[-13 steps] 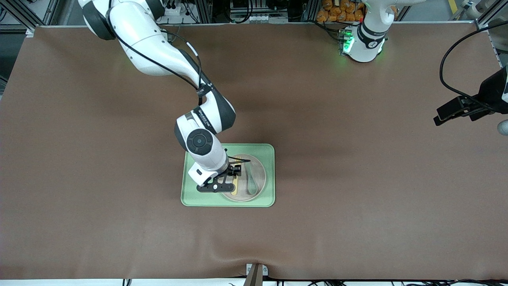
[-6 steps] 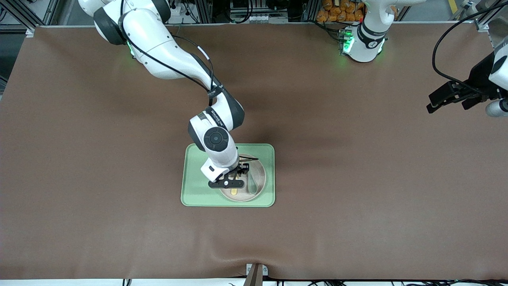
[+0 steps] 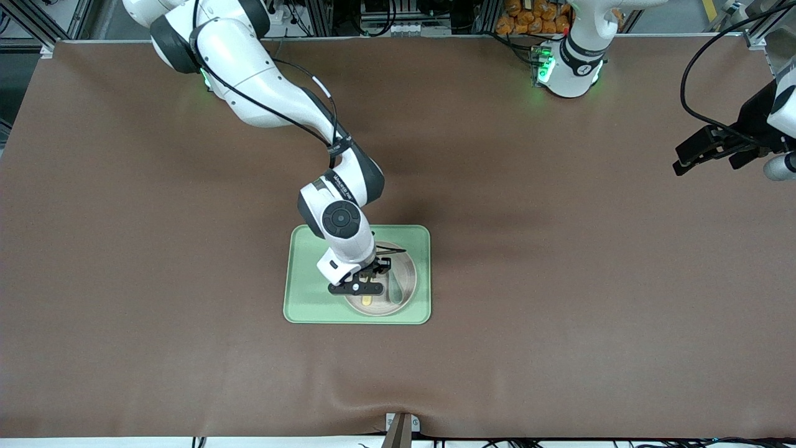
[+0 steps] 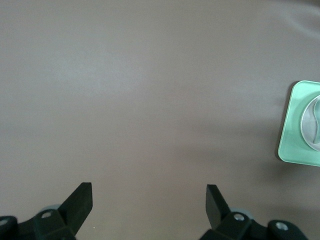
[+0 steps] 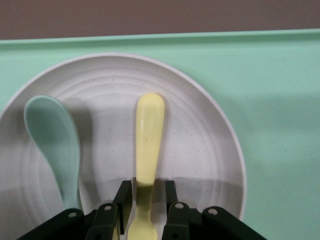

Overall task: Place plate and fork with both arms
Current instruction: 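Lower the right gripper and grasp the yellow fork's handle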

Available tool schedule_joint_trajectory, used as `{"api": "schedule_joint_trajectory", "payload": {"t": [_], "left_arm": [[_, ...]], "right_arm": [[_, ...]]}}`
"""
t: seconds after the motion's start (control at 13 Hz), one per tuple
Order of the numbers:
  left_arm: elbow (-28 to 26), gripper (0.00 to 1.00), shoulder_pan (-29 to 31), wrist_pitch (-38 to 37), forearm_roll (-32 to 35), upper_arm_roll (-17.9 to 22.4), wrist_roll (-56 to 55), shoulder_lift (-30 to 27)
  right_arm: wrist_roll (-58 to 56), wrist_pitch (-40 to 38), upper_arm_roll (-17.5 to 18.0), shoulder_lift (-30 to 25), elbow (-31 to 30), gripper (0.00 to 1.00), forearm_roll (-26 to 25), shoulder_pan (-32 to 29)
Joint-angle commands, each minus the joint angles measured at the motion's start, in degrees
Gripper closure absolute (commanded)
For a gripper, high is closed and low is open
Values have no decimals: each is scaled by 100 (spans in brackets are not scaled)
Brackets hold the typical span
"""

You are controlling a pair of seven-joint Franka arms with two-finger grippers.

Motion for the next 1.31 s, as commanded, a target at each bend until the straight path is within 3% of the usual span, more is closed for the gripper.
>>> {"api": "schedule_joint_trajectory", "payload": {"t": [0.0, 0.31, 0.54, 1.0, 1.23], "left_arm": [[-138, 0, -10, -42, 123, 13, 153, -158], [-121, 0, -1, -33, 132, 5, 144, -122], [-103, 0, 8, -33, 123, 4, 153, -114], [-94, 0, -1, -15, 123, 4, 153, -96], [-85, 0, -1, -15, 123, -4, 153, -96]], "right_arm": [[242, 82, -38, 199, 242, 66, -108, 73], [242, 82, -38, 208, 233, 72, -108, 82], [234, 64, -30, 199, 242, 98, -99, 39], [225, -199, -21, -12, 338, 100, -37, -58], [138, -682, 102, -214, 444, 100, 33, -514]]}}
